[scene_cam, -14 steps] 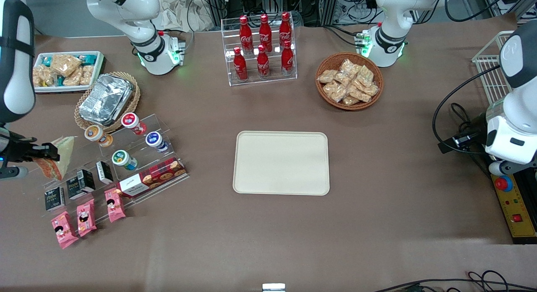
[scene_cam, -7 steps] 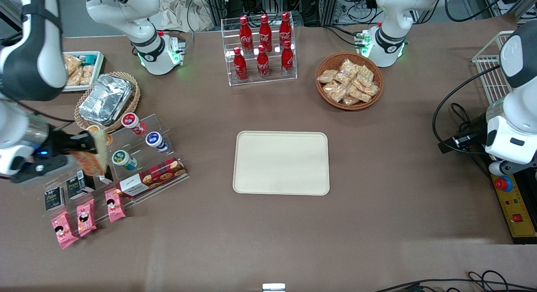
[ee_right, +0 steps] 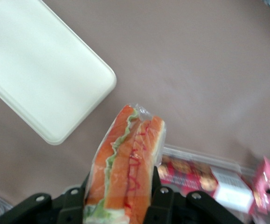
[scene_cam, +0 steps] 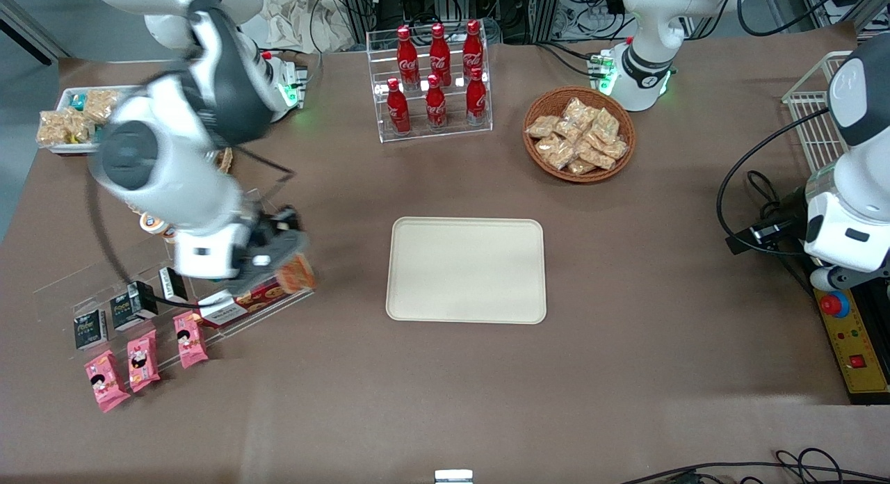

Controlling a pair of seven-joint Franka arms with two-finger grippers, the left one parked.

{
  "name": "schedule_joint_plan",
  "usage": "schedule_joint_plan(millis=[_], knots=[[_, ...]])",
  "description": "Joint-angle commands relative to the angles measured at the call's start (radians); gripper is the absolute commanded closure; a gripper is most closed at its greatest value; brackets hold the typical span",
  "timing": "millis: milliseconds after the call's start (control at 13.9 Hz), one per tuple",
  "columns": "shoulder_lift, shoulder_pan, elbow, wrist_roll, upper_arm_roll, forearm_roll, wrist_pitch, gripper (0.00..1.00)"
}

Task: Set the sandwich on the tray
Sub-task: 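Carry the sandwich over the cream tray with the right gripper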

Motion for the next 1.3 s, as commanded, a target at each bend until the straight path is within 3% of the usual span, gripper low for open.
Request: schedule_joint_plan(millis=[0,288,504,720,1224], knots=[[0.131,0.024,0.113,-0.02,0.068,0.019,0.08,0.53],[0.218,0.042,0.114,-0.139,0.176,0.016,0.241,0.53],[0.29,0.123,0.128,-0.234,0.176,-0.004,0.286,0.53],[0.352,0.144,0.146,-0.401,0.178,-0.122,0.343,0.53],[0.458,0.168,0.145,-0.42,0.153,-0.161,0.499,0.52]])
